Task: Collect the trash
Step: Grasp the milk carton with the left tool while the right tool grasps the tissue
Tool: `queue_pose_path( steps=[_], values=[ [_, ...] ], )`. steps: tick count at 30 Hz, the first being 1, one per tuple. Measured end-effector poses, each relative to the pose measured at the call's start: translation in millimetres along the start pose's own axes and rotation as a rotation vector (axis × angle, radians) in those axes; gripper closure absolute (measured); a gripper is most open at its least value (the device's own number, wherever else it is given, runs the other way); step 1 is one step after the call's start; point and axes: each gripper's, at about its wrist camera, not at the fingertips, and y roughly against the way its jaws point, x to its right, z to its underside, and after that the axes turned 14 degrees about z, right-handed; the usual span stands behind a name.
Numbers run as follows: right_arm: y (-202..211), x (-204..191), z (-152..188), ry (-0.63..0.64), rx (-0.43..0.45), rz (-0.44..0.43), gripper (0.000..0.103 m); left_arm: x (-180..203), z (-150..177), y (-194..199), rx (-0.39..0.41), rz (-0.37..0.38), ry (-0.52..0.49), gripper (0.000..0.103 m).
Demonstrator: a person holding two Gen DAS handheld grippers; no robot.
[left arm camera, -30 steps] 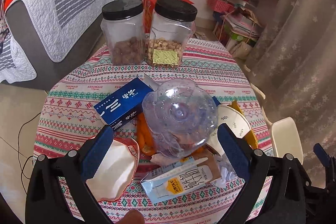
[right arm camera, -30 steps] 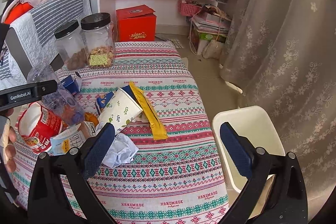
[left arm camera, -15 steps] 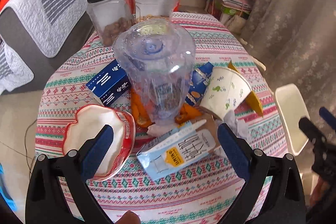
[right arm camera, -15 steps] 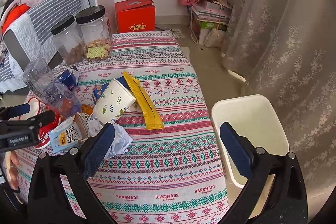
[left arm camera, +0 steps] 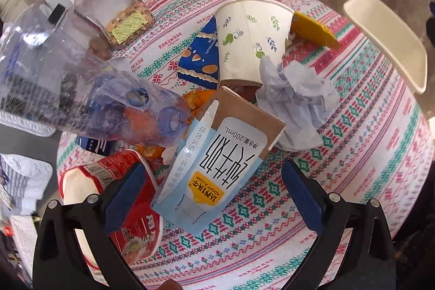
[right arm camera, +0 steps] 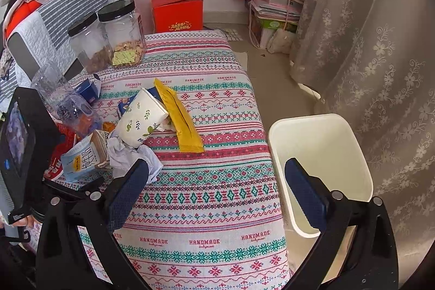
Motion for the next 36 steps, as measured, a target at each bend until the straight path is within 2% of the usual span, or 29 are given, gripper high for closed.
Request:
queue_pose_path(
  steps=[2, 5, 6, 7, 8, 9, 11, 13, 16, 19, 23, 26, 29, 30, 31, 33, 36],
  values=[
    [-1, -3, 0, 0.009, 0.0, -0.01, 0.007, 6, 0, -9, -0.002, -0.048, -0.064, 0.007],
    [-3, -8, -1, 0.034, 0.002, -0.023, 0.007, 3, -2, -23, -0.022, -0.081, -0.063, 0.007],
    [-5, -10, -1, 0.044, 0.0, -0.03, 0.007, 0, -2, -27, -0.025, -0.09, -0.055, 0.012],
    [-7, -12, -1, 0.055, -0.004, -0.038, 0.007, -3, -2, -29, -0.03, -0.078, -0.043, 0.021],
    [-9, -14, 0, 0.067, -0.01, -0.049, 0.007, -7, -3, -31, -0.045, -0.045, -0.021, 0.039],
    [-11, -16, 0, 0.081, -0.016, -0.063, 0.007, -11, -2, -29, -0.046, -0.013, 0.009, 0.045],
    [-16, -19, 1, 0.102, -0.03, -0.098, 0.007, -17, 0, -19, -0.018, 0.049, 0.038, 0.046],
    [-20, -21, 3, 0.119, -0.037, -0.144, 0.007, -15, 5, -7, 0.011, 0.071, 0.034, 0.046],
    [-26, -27, 5, 0.161, 0.002, -0.218, 0.007, -15, 13, 27, 0.082, 0.074, 0.023, 0.046],
    [-37, -45, 8, 0.239, 0.019, -0.273, 0.007, -26, 19, 75, 0.202, 0.075, 0.068, 0.046],
    [-44, -81, 11, 0.325, 0.006, -0.283, 0.011, -49, 39, 132, 0.372, 0.094, 0.173, 0.046],
    [-45, -104, 9, 0.377, 0.012, -0.256, 0.017, -62, 49, 143, 0.418, 0.108, 0.222, 0.046],
    [-51, -116, 7, 0.392, -0.001, -0.224, 0.026, -61, 52, 140, 0.392, 0.088, 0.227, 0.046],
    [-54, -118, 6, 0.391, -0.013, -0.216, 0.032, -61, 52, 138, 0.388, 0.087, 0.228, 0.046],
    [-57, -120, 6, 0.385, -0.031, -0.218, 0.046, -60, 51, 138, 0.387, 0.09, 0.226, 0.046],
    [-63, -120, 5, 0.364, -0.069, -0.231, 0.068, -61, 52, 139, 0.393, 0.096, 0.218, 0.046],
    [-60, -116, 4, 0.337, -0.062, -0.225, 0.075, -60, 60, 145, 0.403, 0.098, 0.217, 0.046]
  ],
)
